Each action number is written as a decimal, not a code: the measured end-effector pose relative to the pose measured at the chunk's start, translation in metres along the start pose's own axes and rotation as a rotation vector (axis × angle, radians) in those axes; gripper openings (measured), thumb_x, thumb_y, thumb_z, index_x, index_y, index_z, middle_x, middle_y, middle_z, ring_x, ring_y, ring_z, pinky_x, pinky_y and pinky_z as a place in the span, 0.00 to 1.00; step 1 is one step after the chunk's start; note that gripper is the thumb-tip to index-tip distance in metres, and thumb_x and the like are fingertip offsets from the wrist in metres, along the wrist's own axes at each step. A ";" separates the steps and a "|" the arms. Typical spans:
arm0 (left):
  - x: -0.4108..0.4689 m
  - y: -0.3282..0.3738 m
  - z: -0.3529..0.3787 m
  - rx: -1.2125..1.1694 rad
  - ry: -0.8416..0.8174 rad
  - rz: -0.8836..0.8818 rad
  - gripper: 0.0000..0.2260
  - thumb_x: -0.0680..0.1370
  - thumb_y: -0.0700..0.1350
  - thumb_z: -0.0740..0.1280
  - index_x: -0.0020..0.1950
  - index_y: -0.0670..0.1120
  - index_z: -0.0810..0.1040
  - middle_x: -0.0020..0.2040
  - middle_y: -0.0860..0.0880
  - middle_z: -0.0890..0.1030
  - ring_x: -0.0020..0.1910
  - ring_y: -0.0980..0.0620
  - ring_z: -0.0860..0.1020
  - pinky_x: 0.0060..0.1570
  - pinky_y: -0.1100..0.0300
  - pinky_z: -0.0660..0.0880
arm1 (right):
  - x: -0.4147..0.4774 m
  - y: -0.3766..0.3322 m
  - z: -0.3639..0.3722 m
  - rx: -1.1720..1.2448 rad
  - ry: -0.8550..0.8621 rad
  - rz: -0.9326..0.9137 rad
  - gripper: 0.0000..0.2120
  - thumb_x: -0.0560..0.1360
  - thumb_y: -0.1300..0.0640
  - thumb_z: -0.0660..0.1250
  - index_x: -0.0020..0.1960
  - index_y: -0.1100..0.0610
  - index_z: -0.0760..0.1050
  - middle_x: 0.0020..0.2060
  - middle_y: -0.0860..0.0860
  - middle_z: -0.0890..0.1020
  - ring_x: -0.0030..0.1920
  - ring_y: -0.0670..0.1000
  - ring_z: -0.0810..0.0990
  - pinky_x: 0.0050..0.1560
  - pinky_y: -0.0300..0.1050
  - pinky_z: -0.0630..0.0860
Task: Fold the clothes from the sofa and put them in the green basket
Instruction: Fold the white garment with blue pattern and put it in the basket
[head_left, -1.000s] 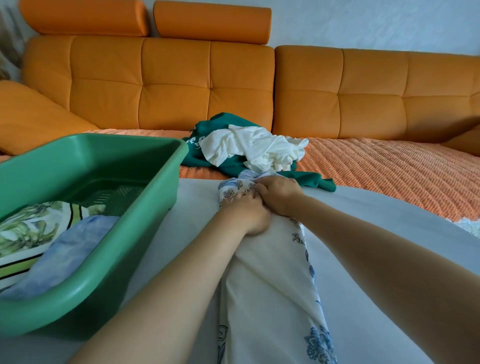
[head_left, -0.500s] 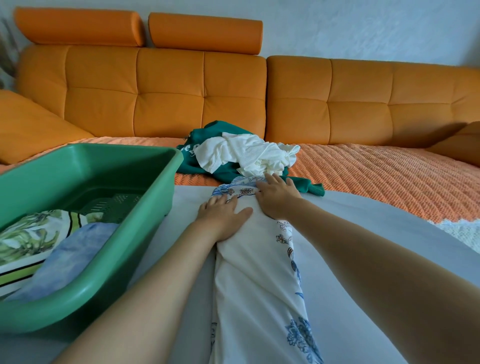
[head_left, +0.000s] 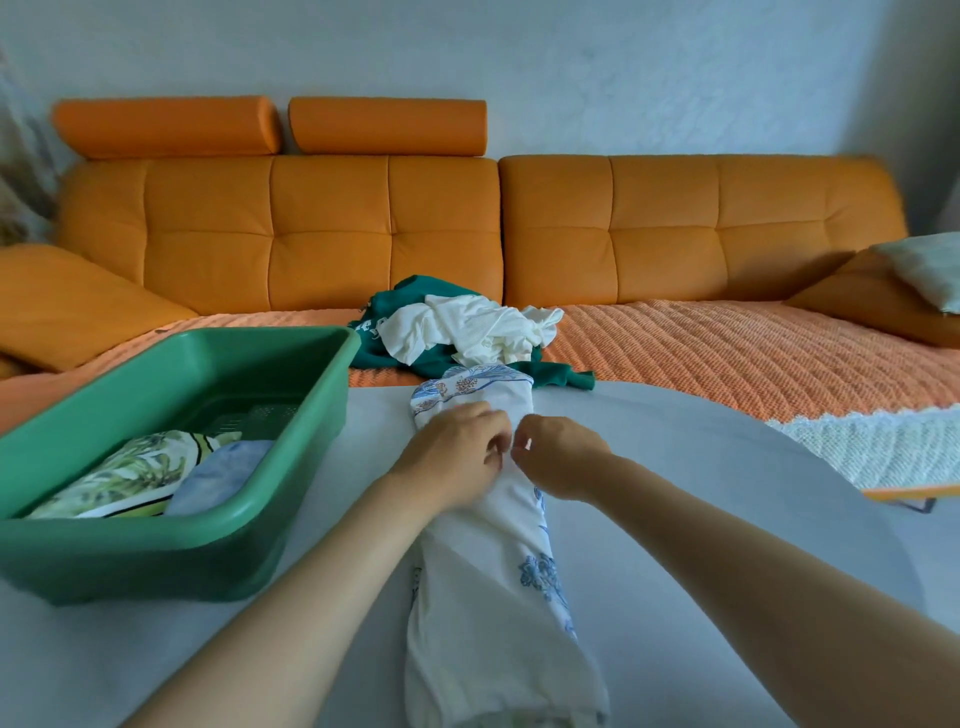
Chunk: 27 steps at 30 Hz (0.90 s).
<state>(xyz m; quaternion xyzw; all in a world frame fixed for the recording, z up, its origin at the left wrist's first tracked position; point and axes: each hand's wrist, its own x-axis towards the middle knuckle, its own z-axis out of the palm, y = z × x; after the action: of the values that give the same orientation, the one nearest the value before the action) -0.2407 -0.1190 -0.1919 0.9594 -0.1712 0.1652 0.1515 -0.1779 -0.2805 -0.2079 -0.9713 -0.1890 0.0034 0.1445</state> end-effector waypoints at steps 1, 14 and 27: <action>-0.012 0.011 -0.001 -0.073 -0.070 -0.014 0.06 0.75 0.42 0.64 0.46 0.54 0.76 0.45 0.55 0.77 0.47 0.52 0.75 0.44 0.58 0.70 | -0.006 0.003 -0.002 -0.018 -0.044 0.065 0.13 0.79 0.46 0.58 0.54 0.53 0.75 0.52 0.52 0.80 0.49 0.55 0.77 0.44 0.46 0.71; -0.080 0.057 0.015 -0.324 -0.383 -0.049 0.03 0.73 0.48 0.75 0.46 0.53 0.86 0.43 0.58 0.82 0.43 0.60 0.79 0.47 0.55 0.77 | -0.035 0.009 0.011 0.139 -0.166 0.187 0.13 0.78 0.47 0.66 0.48 0.57 0.79 0.44 0.55 0.84 0.43 0.55 0.84 0.43 0.45 0.80; -0.104 0.053 0.004 -0.344 -0.337 -0.027 0.06 0.76 0.52 0.69 0.53 0.58 0.81 0.48 0.59 0.80 0.49 0.61 0.77 0.51 0.60 0.75 | -0.030 0.006 0.026 -0.025 0.066 0.147 0.15 0.81 0.46 0.58 0.57 0.55 0.75 0.56 0.55 0.80 0.55 0.59 0.79 0.46 0.46 0.71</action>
<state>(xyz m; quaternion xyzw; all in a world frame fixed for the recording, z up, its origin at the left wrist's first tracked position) -0.3517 -0.1389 -0.2213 0.9358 -0.2067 -0.0310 0.2839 -0.2052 -0.2893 -0.2363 -0.9839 -0.1121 -0.0203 0.1377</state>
